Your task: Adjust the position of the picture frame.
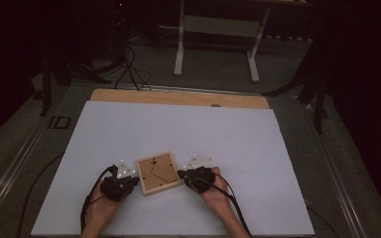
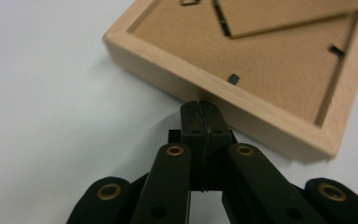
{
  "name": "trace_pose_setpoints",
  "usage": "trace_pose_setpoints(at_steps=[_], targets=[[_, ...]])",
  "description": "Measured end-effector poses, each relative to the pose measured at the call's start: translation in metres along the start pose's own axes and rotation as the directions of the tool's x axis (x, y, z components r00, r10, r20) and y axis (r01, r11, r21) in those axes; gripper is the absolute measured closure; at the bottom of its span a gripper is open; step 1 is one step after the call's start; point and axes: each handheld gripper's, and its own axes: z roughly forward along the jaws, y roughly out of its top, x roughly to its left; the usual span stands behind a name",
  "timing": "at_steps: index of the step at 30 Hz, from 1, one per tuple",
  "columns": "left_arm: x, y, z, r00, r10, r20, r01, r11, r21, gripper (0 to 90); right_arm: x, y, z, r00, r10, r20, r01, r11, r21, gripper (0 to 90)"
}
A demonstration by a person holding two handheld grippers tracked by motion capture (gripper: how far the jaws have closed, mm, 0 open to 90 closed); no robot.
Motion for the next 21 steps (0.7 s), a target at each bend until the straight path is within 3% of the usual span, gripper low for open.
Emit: trace_pose_setpoints(at_steps=[5,8,12,15,17,21], targets=[[0.006,0.009,0.009,0.9998,-0.015,-0.014,0.015,0.9999,-0.007,89.9,0.004,-0.004,-0.004,0.9999,-0.008,-0.011,0.008,1.0,-0.001,90.0],[0.01,0.017,0.017,0.9994,-0.031,-0.012,0.031,0.9994,-0.019,89.9,0.01,-0.007,-0.008,0.999,-0.037,-0.025,0.037,0.999,0.003,90.0],[0.011,0.025,0.023,0.999,-0.007,-0.045,0.007,0.9999,-0.012,89.9,0.015,-0.009,-0.01,0.998,-0.048,-0.041,0.048,0.999,0.005,90.0],[0.014,0.028,0.027,0.9992,-0.021,-0.035,0.021,0.9996,-0.02,89.9,0.018,-0.008,-0.011,0.9968,-0.061,-0.051,0.062,0.998,0.007,90.0],[0.019,0.029,0.029,0.9984,-0.055,-0.012,0.055,0.9976,-0.042,89.9,0.019,-0.008,-0.011,0.9958,-0.069,-0.06,0.07,0.998,0.005,89.9],[0.02,0.031,0.022,0.998,-0.063,0.001,0.063,0.9947,-0.081,89.8,0.015,-0.003,-0.01,0.9966,-0.059,-0.057,0.058,0.998,-0.014,89.0]])
